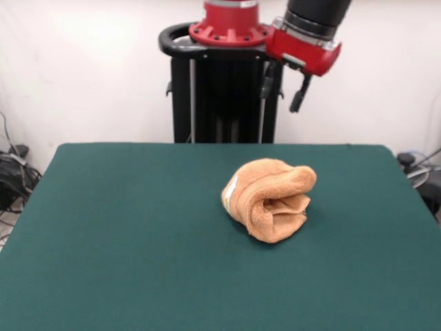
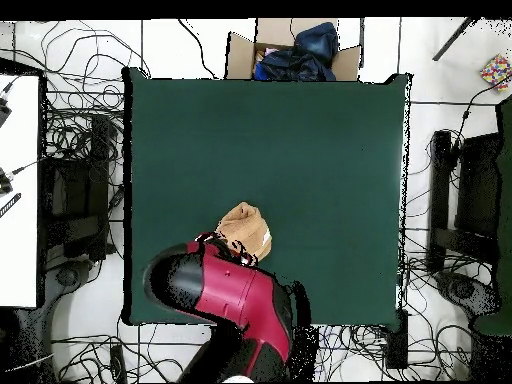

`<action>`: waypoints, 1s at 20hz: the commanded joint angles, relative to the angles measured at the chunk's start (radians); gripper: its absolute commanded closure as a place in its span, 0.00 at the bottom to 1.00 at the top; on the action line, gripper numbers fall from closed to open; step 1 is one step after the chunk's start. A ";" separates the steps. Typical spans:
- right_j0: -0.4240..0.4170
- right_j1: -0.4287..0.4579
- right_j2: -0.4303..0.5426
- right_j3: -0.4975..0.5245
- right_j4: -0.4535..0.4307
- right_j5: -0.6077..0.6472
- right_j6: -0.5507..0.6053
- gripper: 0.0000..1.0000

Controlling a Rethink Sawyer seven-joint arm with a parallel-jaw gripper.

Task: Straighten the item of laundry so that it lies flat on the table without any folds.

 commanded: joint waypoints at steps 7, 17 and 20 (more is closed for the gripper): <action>-0.016 0.162 0.045 -0.113 0.097 0.133 0.366 0.00; -0.005 0.220 0.070 -0.133 0.124 0.113 0.350 0.00; 0.002 0.249 0.074 -0.144 0.129 0.098 0.352 0.00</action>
